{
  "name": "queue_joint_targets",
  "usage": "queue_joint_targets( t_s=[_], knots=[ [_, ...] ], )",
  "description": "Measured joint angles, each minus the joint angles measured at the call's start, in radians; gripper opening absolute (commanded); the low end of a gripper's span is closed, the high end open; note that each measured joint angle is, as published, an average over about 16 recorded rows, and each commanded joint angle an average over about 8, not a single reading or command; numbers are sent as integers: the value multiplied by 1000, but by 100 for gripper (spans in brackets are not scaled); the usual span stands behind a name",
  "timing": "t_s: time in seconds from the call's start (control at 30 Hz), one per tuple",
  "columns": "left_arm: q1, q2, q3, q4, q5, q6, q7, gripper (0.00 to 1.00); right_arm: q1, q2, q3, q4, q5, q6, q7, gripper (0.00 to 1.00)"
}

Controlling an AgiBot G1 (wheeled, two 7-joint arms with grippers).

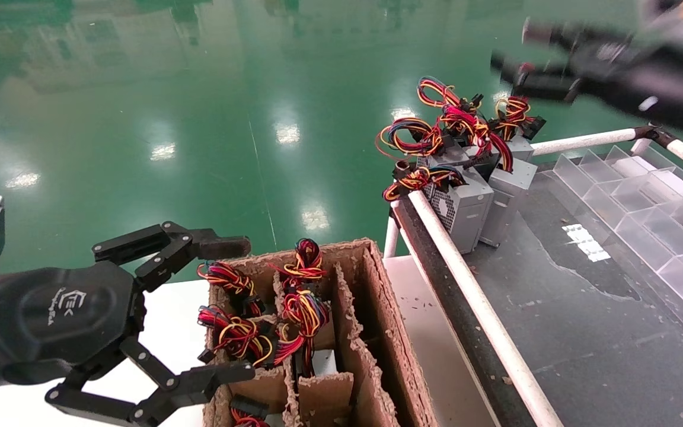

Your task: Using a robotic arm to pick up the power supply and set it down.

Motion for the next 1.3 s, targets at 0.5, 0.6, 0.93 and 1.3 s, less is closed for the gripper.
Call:
queue_joint_targets(
  t_s=[0.5,0.6,0.93,1.3],
  knots=[
    [0,0,0,0,0,0,0,100,-154,89,54,256,115,-110,96,100],
    [0,0,0,0,0,0,0,100,-194,106,60,318,133,-116,118,100],
    [0,0,0,0,0,0,0,100,-325,162,81,526,193,-137,192,100],
    [0,0,0,0,0,0,0,100,-437,211,98,704,244,-154,255,100]
  ],
)
